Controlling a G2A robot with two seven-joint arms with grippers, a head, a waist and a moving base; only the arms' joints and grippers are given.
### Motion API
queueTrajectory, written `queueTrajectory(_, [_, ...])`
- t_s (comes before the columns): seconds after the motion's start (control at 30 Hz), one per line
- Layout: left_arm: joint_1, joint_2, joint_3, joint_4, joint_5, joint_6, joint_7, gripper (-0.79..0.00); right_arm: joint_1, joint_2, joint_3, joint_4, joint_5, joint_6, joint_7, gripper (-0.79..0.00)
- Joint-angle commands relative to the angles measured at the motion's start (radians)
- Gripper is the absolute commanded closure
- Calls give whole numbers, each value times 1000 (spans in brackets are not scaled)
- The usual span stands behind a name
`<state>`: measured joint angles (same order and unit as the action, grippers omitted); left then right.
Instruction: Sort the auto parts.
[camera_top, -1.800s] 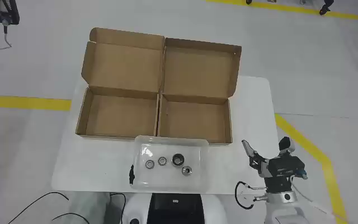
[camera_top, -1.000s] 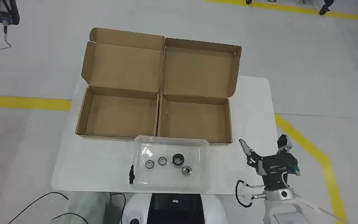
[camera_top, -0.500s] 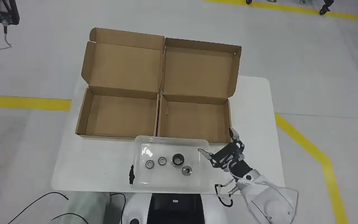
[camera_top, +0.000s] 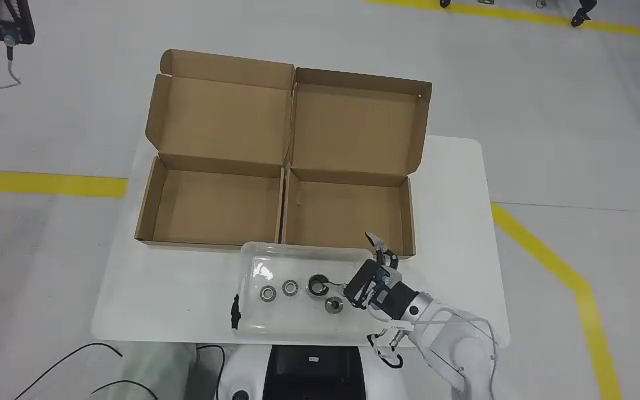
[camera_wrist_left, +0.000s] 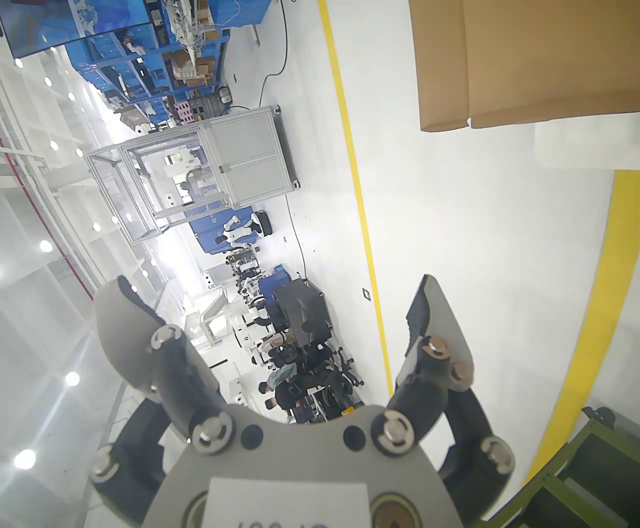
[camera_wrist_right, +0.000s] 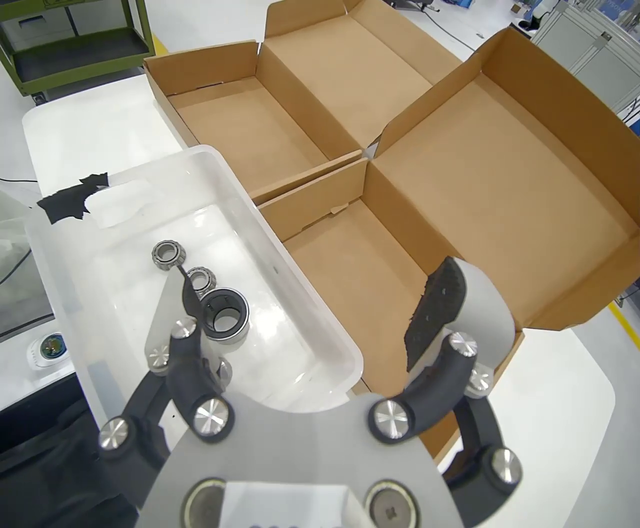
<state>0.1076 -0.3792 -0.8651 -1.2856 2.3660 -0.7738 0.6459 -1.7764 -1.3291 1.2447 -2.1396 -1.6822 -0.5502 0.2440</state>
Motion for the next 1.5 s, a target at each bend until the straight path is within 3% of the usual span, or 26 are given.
queueTrajectory(0.0, [0,0,0,0,0,0,0,-785,0,0,0,0,0,0,0,-785])
queueTrajectory(0.33, [0,0,0,0,0,0,0,-785,3,1,3,5,3,-3,2,-785])
queueTrajectory(0.6, [0,0,0,0,0,0,0,-785,126,25,19,108,100,-343,22,-785])
queueTrajectory(0.7, [0,0,0,0,0,0,0,-785,171,29,-5,142,105,-391,28,-785])
queueTrajectory(0.83, [0,0,0,0,0,0,0,-785,197,31,-43,164,76,-379,9,-785])
queueTrajectory(0.87, [0,0,0,0,0,0,0,-785,201,32,-50,169,70,-372,4,-776])
queueTrajectory(0.9, [0,0,0,0,0,0,0,-785,205,33,-58,174,62,-367,-1,-680])
queueTrajectory(0.93, [0,0,0,0,0,0,0,-785,208,34,-67,180,55,-365,-5,-640])
queueTrajectory(1.03, [0,0,0,0,0,0,0,-785,227,36,-97,212,39,-381,13,-585])
queueTrajectory(1.27, [0,0,0,0,0,0,0,-785,286,36,-157,272,73,-397,86,-566])
queueTrajectory(1.43, [0,0,0,0,0,0,0,-785,309,35,-189,294,112,-381,171,-456])
queueTrajectory(1.47, [0,0,0,0,0,0,0,-785,312,35,-195,296,120,-377,188,-493])
